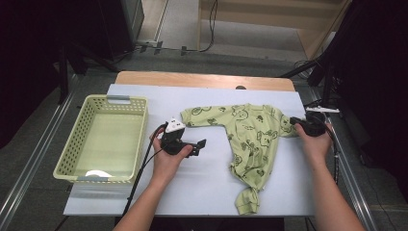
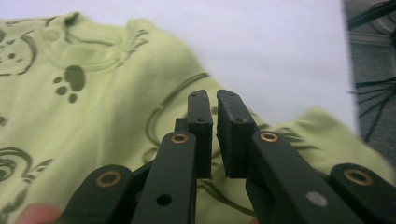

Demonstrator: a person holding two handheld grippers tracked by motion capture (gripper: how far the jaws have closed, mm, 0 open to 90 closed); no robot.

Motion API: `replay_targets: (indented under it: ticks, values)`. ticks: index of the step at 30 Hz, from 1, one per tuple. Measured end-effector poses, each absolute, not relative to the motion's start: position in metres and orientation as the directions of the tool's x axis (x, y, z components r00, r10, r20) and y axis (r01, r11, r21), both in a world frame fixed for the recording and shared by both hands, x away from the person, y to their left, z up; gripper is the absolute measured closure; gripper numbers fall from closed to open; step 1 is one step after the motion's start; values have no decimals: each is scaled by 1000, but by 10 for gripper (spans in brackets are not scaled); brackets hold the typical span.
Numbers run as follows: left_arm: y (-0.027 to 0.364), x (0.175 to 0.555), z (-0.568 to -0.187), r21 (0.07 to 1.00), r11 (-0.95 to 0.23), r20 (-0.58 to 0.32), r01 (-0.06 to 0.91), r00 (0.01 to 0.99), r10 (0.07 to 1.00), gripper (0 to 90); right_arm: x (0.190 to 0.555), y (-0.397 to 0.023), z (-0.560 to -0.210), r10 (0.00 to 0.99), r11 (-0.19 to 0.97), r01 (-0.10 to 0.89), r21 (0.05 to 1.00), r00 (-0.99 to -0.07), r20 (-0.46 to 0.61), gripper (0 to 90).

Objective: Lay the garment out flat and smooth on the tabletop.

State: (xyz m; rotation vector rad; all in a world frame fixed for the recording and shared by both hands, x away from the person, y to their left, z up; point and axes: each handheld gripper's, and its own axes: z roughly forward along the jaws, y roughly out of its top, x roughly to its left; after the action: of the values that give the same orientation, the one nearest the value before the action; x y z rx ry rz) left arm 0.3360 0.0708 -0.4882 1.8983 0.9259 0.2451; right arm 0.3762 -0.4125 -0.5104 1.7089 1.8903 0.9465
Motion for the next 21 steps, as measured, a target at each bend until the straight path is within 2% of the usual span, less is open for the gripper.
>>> replay_targets:
  ticks: [5,18,21]
  values:
    - [75,323,-493,835,-266,-197,481,714,672,0,379,-399,-516,979,82,722,687,-186,79,809]
    - [75,311,-505,833,-295,-184,468,736,651,0,344,-418,-519,986,66,738,671,-150,69,743]
    - [77,310,-506,840,-279,-191,466,734,651,0,335,-425,-519,988,58,732,679,-140,67,699]
